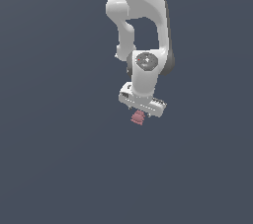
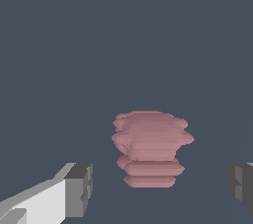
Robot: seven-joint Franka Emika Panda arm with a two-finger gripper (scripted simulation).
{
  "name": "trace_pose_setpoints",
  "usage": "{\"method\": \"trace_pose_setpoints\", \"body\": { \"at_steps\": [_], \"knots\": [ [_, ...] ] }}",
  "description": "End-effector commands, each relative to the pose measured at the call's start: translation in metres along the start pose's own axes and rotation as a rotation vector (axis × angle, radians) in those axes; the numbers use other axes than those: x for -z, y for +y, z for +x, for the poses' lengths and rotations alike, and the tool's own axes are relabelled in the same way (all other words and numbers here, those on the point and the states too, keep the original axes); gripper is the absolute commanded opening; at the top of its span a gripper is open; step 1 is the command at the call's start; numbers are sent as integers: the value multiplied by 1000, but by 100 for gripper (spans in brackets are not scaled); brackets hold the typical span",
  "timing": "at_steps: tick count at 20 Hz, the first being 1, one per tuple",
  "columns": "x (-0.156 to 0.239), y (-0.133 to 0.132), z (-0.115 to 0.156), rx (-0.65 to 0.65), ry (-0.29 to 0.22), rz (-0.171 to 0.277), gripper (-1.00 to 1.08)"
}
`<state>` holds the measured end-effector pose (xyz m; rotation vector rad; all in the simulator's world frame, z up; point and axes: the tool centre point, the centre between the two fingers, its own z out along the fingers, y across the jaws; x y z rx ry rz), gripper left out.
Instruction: Pick up the object and move it to a goal position.
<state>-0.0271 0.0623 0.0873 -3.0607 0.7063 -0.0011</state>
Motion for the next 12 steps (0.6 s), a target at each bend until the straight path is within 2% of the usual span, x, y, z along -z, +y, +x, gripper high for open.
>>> {"method": "trace_pose_setpoints", "body": {
  "at_steps": [1, 12],
  "knots": [
    [-8, 0, 0, -1, -1, -1, 100],
    [-46, 0, -1, -4, -1, -1, 100]
  ]
}}
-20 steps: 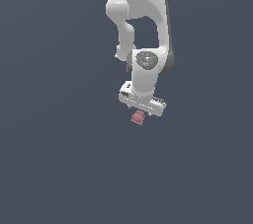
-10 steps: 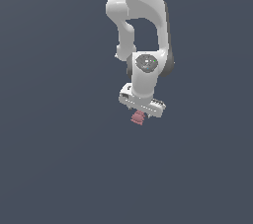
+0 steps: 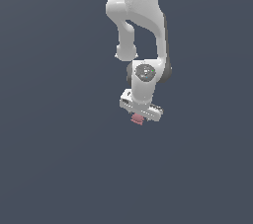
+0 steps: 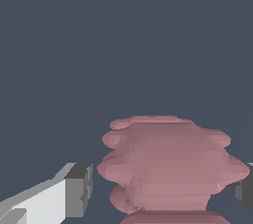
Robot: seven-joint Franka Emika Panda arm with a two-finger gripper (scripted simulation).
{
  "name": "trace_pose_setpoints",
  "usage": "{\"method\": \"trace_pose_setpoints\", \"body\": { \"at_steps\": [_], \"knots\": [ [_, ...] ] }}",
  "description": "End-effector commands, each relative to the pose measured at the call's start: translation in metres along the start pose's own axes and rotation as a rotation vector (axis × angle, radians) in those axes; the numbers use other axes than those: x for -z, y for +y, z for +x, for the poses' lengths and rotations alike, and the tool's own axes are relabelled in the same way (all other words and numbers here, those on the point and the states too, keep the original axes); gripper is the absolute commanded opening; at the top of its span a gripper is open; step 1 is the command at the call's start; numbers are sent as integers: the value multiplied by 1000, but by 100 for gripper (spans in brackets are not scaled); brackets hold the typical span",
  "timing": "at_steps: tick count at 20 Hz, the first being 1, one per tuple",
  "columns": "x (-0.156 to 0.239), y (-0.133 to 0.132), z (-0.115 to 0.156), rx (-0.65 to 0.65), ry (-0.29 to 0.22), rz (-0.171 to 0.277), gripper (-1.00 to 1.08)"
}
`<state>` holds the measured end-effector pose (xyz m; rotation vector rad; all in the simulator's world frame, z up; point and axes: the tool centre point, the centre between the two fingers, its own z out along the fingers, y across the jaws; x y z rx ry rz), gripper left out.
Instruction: Pick up the object and move it to a goal position.
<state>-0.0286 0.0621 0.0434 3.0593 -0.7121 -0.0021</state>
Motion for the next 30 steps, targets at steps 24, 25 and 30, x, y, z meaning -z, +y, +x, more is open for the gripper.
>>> {"method": "trace_pose_setpoints", "body": {
  "at_steps": [24, 25, 30],
  "knots": [
    [23, 50, 9, 0, 2, 2, -100],
    [27, 59, 10, 0, 2, 2, -100],
    [53, 113, 20, 0, 1, 2, -100]
  ]
}}
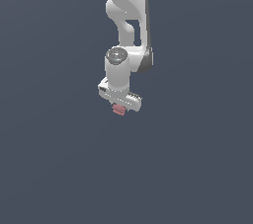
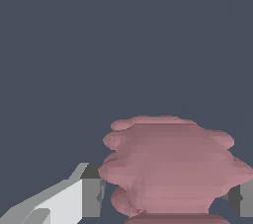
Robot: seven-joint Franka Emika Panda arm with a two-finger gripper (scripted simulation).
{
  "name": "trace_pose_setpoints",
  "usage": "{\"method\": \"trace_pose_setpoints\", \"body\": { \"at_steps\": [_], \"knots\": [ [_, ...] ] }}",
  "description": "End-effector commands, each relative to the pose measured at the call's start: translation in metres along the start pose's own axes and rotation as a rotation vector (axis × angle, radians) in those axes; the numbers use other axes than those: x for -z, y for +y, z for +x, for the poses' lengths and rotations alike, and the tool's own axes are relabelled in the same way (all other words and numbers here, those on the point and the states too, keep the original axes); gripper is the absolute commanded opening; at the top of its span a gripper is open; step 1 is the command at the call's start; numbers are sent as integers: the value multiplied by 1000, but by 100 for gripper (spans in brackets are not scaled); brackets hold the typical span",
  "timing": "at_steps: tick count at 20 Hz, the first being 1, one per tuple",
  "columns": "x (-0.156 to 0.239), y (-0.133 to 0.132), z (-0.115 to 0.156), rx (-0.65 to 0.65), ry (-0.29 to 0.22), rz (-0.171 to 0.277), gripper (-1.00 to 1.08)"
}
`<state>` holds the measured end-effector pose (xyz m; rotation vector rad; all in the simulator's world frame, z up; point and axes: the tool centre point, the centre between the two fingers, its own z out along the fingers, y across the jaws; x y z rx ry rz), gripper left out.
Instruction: Pick up the object and move it to a goal position.
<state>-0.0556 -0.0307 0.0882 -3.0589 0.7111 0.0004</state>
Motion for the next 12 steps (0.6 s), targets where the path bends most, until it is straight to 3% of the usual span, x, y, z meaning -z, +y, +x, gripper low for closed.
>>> {"method": "trace_pose_setpoints", "body": {
  "at_steps": [1, 7, 12],
  "knots": [
    [14, 29, 5, -1, 0, 0, -100],
    [45, 92, 17, -1, 0, 1, -100],
    [63, 129, 25, -1, 0, 0, -100]
  ]
}}
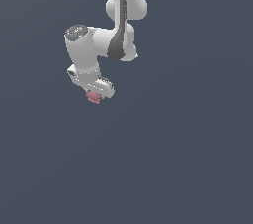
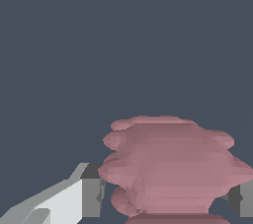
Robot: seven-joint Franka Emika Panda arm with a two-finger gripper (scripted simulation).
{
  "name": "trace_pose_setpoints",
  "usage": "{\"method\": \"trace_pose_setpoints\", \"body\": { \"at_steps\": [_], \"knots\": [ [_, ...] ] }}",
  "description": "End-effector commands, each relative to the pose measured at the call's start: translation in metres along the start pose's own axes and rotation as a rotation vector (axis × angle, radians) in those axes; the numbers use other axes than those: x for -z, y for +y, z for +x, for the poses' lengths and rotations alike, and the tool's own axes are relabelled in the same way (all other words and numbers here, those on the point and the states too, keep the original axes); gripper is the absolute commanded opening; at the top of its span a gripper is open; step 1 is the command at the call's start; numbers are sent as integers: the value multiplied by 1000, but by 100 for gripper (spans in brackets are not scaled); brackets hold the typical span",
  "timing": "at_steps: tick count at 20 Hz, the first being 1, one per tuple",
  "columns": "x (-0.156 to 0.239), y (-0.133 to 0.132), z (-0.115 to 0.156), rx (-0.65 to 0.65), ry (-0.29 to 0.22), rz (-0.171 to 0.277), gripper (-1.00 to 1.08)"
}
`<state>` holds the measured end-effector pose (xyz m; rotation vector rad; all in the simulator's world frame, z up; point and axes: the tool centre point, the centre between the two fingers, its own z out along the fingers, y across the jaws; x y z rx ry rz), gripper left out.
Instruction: Pick up the object and move it to a goal position.
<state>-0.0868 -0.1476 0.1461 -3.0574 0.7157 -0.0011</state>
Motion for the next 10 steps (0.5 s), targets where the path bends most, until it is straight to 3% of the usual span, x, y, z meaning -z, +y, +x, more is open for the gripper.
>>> {"method": "trace_pose_setpoints", "body": {
  "at_steps": [1, 10],
  "knots": [
    [8, 15, 3, 2, -1, 0, -100],
    [16, 32, 9, 2, 0, -2, -100]
  ]
}}
